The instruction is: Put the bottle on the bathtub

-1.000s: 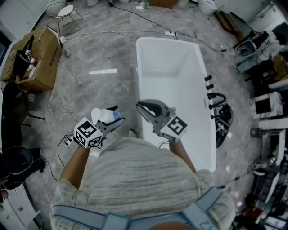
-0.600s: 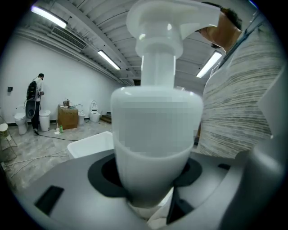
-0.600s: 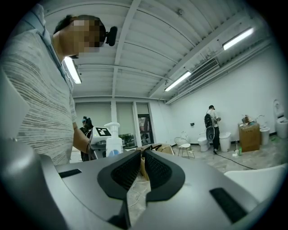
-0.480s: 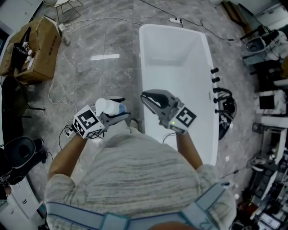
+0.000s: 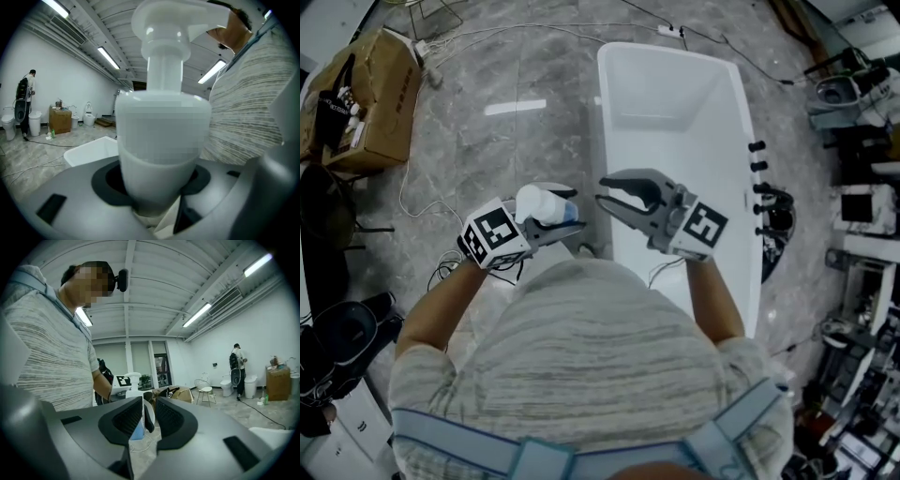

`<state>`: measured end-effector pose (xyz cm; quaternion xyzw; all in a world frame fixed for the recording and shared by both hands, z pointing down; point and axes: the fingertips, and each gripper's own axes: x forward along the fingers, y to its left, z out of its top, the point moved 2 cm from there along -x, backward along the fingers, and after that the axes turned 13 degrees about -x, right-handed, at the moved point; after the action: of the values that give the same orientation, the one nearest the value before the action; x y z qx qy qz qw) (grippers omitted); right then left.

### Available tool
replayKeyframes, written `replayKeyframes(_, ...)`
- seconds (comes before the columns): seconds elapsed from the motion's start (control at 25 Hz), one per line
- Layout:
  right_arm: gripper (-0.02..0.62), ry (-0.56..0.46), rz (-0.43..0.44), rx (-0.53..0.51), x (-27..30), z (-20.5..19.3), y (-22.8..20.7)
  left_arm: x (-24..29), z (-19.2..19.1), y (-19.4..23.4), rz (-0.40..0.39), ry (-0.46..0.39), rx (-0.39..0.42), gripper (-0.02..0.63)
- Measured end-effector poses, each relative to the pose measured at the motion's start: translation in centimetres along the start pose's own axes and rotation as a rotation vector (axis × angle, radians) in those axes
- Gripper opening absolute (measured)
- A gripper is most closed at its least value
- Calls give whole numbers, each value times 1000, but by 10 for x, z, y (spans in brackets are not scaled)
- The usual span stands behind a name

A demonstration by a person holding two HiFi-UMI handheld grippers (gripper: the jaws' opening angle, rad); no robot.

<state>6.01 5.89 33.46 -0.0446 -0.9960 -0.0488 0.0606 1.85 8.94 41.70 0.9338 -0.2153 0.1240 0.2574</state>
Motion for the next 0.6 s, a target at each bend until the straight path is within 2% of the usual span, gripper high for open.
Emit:
replayKeyframes(0.2, 112, 58, 98, -39, 44, 4, -37, -9, 25, 44, -55, 14, 61, 250)
replayKeyframes(0.44, 200, 49, 196, -35, 94, 13, -77, -17, 44, 97, -88, 58, 112, 250)
replayKeyframes(0.6, 204, 106, 243, -73, 121, 11, -107, -19, 58, 133, -91, 80, 129, 250)
